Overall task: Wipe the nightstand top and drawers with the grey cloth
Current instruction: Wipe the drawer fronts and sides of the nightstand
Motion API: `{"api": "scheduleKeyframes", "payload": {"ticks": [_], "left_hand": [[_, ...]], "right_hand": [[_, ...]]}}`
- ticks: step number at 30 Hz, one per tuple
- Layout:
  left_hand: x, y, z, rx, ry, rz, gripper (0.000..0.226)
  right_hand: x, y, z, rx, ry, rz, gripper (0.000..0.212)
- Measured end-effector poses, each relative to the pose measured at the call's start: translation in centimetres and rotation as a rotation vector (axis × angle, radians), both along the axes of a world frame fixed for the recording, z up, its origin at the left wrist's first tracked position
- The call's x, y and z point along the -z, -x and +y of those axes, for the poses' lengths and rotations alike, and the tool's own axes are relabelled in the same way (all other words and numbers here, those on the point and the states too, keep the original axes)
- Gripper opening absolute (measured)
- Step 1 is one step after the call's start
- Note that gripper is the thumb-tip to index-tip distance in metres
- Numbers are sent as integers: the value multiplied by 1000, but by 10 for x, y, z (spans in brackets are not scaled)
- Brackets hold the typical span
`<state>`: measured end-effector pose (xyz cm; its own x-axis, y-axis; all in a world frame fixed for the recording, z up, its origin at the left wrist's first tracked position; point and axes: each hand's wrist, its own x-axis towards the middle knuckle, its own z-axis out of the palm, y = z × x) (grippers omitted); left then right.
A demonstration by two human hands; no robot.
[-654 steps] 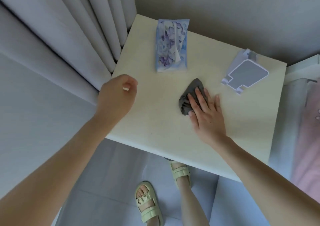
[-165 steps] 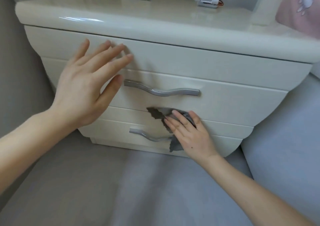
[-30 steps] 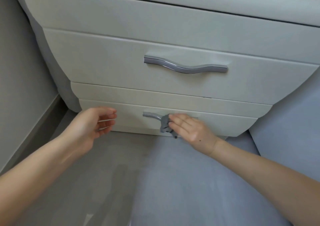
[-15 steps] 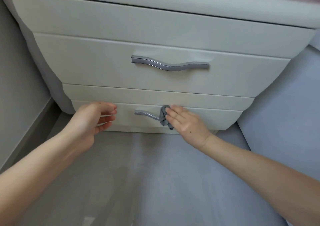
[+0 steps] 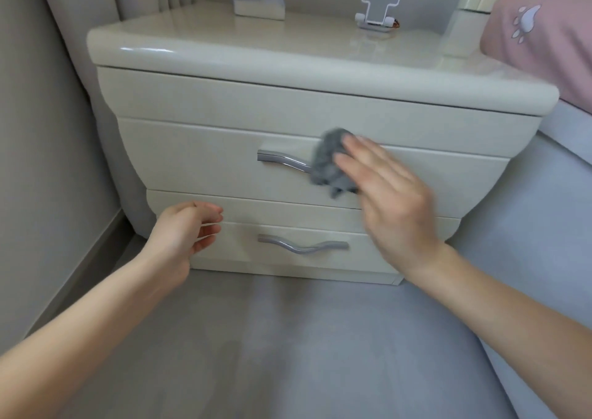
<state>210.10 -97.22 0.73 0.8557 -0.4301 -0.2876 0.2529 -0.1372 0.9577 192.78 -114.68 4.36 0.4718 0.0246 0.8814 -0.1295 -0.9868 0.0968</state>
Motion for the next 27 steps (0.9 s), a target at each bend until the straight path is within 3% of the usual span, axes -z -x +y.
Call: {"api": "scheduleKeyframes", "payload": {"ticks": [4,9,14,18,20,23,25,27], "left_hand": [[-11,-4,1,-72,30,-92,18],[-26,-6,5,-77,54,-254,22],[-48,9,2,-20,8,-562,24],[-76,34,-4,92,-84,-899,15],[-92,45,-8,160,-111,-1142,13],[-117,52,-27,259,-165,-1529,20],[-134,54,-49,300,-195,-1710,21],[-150,54,-76,302,-206,-1837,24]], "right_hand": [[-3,-94,23,-99,140,219,31],[12,-67,5,-51,240,292,37],[12,6,-37,168,94,262,61],[35,63,-63,360,-135,318,43],[36,80,-61,364,-374,146,45],[1,75,-63,316,-595,-265,37],[-22,54,-68,314,-577,-438,33],[-12,25,-73,267,-484,-479,24]]}}
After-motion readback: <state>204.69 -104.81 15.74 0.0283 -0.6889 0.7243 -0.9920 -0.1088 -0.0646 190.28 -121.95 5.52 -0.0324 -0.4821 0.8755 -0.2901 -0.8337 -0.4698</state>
